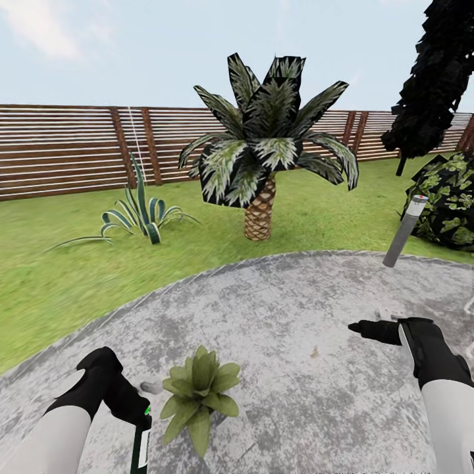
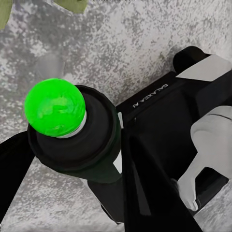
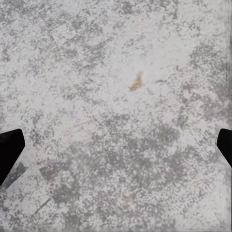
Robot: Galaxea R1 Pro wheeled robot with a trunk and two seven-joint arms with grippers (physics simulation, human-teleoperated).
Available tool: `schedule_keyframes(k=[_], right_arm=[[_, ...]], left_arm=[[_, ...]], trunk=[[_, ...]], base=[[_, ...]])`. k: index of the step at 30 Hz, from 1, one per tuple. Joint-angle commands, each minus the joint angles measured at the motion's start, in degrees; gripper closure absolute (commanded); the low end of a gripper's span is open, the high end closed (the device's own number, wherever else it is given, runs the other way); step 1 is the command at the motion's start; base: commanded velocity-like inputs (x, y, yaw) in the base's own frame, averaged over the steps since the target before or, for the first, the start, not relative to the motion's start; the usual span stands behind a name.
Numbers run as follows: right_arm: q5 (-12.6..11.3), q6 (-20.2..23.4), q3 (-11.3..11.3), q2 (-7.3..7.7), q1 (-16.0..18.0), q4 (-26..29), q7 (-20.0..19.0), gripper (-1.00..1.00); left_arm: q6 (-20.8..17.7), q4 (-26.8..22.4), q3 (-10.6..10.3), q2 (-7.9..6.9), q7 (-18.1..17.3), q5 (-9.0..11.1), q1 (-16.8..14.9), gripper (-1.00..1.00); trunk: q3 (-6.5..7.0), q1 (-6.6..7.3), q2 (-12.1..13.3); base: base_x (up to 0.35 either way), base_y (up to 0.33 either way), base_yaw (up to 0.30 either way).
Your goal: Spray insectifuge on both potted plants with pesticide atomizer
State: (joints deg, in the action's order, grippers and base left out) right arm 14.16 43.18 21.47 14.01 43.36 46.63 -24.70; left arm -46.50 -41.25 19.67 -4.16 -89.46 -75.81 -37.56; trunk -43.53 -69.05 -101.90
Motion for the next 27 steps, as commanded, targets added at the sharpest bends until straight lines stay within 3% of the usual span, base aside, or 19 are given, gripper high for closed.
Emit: schedule_keyframes(k=[1,11,27], right_arm=[[0.61,0.15,0.15,-0.03,0.06,0.04,-0.52,-1.00],[0.63,0.15,0.15,-0.11,0.06,0.04,-0.52,-1.00],[0.61,0.15,0.15,-0.08,0.06,0.04,-0.51,-1.00]], left_arm=[[-0.52,-0.06,0.19,0.03,-0.54,-0.56,-0.05,1.00],[-0.52,0.03,-0.19,0.05,-0.54,-0.65,-0.05,1.00],[-0.52,4.08,-0.25,-0.13,-0.54,-0.65,0.03,1.00]], trunk=[[-0.14,0.00,-0.03],[-0.83,0.00,-0.03],[-1.97,0.00,-0.03]], base=[[0.125,0.000,-0.166],[0.228,0.000,-0.120],[0.009,0.000,-0.001]])
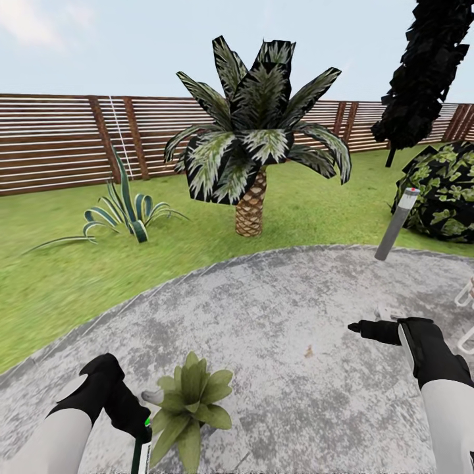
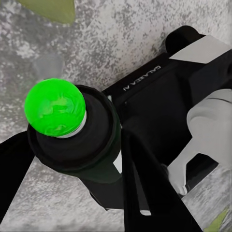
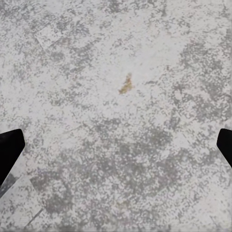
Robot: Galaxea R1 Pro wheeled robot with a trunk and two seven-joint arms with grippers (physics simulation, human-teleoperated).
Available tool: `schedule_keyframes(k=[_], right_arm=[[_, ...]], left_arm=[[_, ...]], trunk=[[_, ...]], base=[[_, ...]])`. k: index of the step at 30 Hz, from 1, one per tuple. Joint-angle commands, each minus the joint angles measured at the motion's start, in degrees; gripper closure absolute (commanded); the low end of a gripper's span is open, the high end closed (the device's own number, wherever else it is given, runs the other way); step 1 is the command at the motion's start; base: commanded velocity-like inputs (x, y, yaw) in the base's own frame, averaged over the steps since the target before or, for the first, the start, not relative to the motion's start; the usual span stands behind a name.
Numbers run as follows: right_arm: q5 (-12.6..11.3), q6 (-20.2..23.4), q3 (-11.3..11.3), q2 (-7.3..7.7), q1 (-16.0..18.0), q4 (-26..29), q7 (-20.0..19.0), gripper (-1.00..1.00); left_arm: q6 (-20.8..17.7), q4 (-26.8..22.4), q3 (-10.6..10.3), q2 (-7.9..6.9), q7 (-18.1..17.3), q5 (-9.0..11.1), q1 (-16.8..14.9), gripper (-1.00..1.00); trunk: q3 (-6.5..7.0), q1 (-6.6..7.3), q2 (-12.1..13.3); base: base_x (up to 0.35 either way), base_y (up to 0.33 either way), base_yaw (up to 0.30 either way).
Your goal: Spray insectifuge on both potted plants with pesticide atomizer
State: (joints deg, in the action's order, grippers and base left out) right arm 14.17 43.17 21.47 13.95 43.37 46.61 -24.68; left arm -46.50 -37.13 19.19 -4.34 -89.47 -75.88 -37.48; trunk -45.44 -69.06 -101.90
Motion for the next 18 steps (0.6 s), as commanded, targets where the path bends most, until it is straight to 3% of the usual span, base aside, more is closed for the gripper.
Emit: schedule_keyframes(k=[1,8,14,18], right_arm=[[0.60,0.16,0.16,-0.04,0.05,0.06,-0.54,-1.00],[0.66,0.16,0.09,-0.06,0.05,0.06,-0.55,-1.00],[0.69,0.15,0.13,-0.06,0.05,0.06,-0.55,-1.00],[0.69,0.15,0.11,-0.06,0.05,0.06,-0.55,-1.00]], left_arm=[[-0.52,-0.05,0.25,0.00,-0.53,-0.59,-0.06,1.00],[-0.52,-0.13,0.34,-0.57,-0.53,-0.89,-0.04,1.00],[-0.52,-0.22,0.55,-1.02,-0.53,-9.14,-0.07,1.00],[-0.52,-0.30,0.58,-1.03,-0.53,-10.33,-0.05,1.00]], trunk=[[-0.15,0.01,-0.03],[-0.35,0.01,-0.03],[-0.53,-0.21,-0.43],[-1.25,-1.09,-2.03]], base=[[0.000,0.000,0.000],[0.000,0.000,0.000],[0.000,0.000,0.000],[0.000,0.000,0.000]])
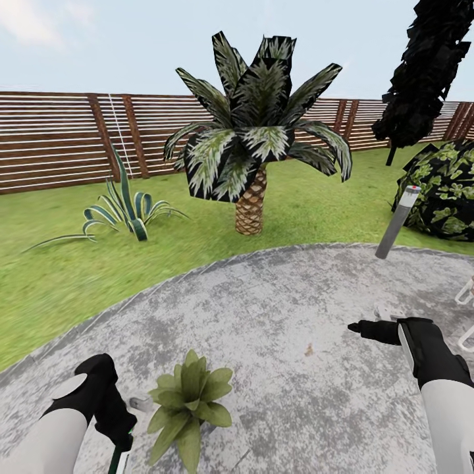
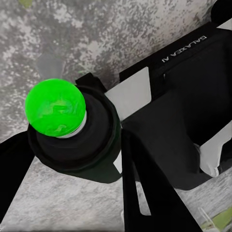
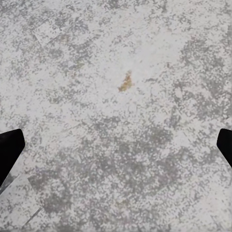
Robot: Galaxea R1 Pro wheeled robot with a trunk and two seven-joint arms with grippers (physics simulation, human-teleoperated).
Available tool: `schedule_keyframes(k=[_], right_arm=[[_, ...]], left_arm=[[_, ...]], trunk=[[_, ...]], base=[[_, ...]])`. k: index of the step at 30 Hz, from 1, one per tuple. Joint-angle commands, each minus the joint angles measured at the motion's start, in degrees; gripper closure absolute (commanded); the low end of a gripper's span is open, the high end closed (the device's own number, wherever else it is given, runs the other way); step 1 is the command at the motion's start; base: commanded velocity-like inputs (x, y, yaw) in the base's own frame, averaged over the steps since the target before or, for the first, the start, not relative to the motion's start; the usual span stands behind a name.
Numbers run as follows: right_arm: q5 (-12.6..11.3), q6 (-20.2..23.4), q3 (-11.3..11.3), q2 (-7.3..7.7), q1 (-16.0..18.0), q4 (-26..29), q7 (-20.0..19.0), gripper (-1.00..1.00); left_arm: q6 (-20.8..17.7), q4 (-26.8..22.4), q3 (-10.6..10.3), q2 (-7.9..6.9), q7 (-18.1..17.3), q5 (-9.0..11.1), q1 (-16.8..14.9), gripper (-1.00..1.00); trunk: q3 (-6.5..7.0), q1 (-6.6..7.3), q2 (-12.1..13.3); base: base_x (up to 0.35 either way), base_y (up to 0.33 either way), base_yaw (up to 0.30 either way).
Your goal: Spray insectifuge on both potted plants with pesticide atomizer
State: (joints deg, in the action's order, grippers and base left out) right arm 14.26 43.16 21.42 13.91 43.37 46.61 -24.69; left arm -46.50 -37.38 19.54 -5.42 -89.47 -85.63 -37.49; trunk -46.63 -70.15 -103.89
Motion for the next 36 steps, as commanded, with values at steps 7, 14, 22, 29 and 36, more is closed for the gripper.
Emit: schedule_keyframes(k=[7,14,22,29,36], right_arm=[[0.60,0.13,0.12,-0.02,0.05,0.06,-0.53,-1.00],[0.61,0.15,0.14,-0.02,0.05,0.06,-0.52,-1.00],[0.60,0.08,0.20,-0.02,0.05,0.06,-0.53,-1.00],[0.60,0.08,0.20,-0.02,0.05,0.04,-0.53,-1.00],[0.60,0.08,0.20,-0.02,0.05,0.06,-0.53,-1.00]], left_arm=[[-0.52,-0.22,0.31,0.06,-0.53,-0.76,-0.07,1.00],[-0.52,-0.47,0.32,0.02,-0.53,-0.77,-0.13,1.00],[-0.52,-4.18,0.32,0.05,-0.53,-0.77,-0.13,1.00],[-0.52,-4.22,0.22,0.11,-0.53,-0.80,-0.13,1.00],[-0.52,-4.27,0.14,0.15,-0.53,-0.93,-0.13,1.00]], trunk=[[-0.77,-0.88,-1.65],[-1.13,-1.32,-2.45],[-1.65,-1.32,-2.45],[-1.73,-1.32,-2.45],[-1.73,-1.32,-2.45]], base=[[0.000,0.000,0.000],[0.000,0.000,0.000],[0.000,0.000,0.000],[0.001,0.000,0.000],[0.081,0.000,0.000]])
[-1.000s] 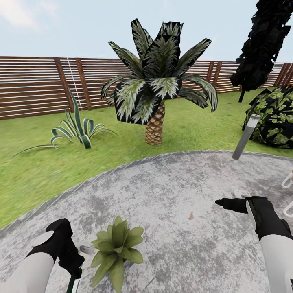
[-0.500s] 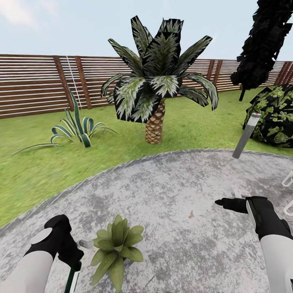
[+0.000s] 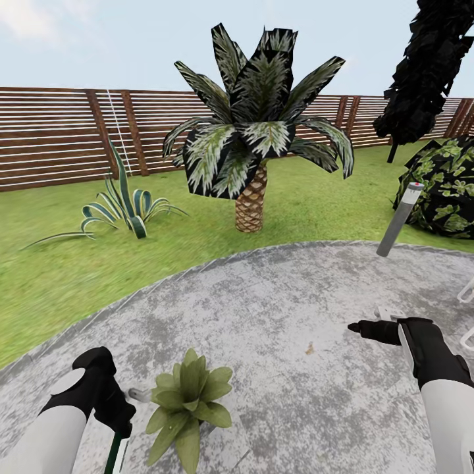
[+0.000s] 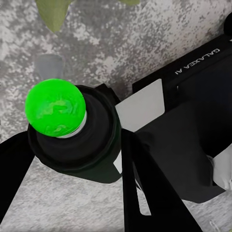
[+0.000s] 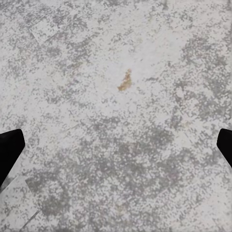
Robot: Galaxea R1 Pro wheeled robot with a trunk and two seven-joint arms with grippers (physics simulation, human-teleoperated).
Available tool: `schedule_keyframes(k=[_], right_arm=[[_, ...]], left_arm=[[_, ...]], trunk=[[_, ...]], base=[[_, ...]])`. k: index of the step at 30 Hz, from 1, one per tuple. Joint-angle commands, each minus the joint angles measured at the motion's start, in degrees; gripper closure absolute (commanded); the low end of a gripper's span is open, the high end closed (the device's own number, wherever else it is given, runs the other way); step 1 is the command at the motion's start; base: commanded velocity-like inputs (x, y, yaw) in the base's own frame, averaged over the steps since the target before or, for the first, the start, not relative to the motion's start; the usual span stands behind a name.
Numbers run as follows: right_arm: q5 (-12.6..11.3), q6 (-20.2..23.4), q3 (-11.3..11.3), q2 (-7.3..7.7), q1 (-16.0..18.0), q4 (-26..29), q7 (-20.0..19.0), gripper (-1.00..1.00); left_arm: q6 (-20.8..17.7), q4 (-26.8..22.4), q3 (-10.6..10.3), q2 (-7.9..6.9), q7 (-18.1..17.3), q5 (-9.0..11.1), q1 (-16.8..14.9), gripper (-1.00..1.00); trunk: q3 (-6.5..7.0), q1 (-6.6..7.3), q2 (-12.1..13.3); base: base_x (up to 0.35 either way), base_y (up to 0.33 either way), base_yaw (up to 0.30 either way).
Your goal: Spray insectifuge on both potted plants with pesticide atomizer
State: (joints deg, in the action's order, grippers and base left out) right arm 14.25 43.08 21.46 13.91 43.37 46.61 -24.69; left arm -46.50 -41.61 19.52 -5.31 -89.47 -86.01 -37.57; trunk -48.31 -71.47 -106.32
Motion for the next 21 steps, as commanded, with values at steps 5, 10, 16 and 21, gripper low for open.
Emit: schedule_keyframes(k=[5,10,16,21], right_arm=[[0.55,0.16,0.16,0.03,0.04,0.06,-0.53,-1.00],[0.55,0.16,0.16,0.01,0.04,0.06,-0.53,-1.00],[0.55,0.16,0.16,0.00,0.04,0.06,-0.53,-1.00],[0.58,0.16,0.15,-0.01,0.04,0.06,-0.53,-1.00]], left_arm=[[-0.53,-0.21,0.17,0.01,-0.53,-0.56,-0.04,1.00],[-0.53,-0.23,0.17,-0.01,-0.53,-0.56,-0.04,1.00],[-0.53,-0.23,0.17,-0.04,-0.53,-0.56,-0.04,1.00],[-0.53,-0.23,0.17,-0.03,-0.53,-0.60,-0.64,1.00]], trunk=[[-0.34,0.01,-0.03],[-0.78,0.01,-0.03],[-1.33,0.01,-0.03],[-1.79,0.01,-0.03]], base=[[0.002,0.000,0.000],[0.000,0.000,0.000],[0.000,0.000,0.000],[0.000,0.000,0.000]])
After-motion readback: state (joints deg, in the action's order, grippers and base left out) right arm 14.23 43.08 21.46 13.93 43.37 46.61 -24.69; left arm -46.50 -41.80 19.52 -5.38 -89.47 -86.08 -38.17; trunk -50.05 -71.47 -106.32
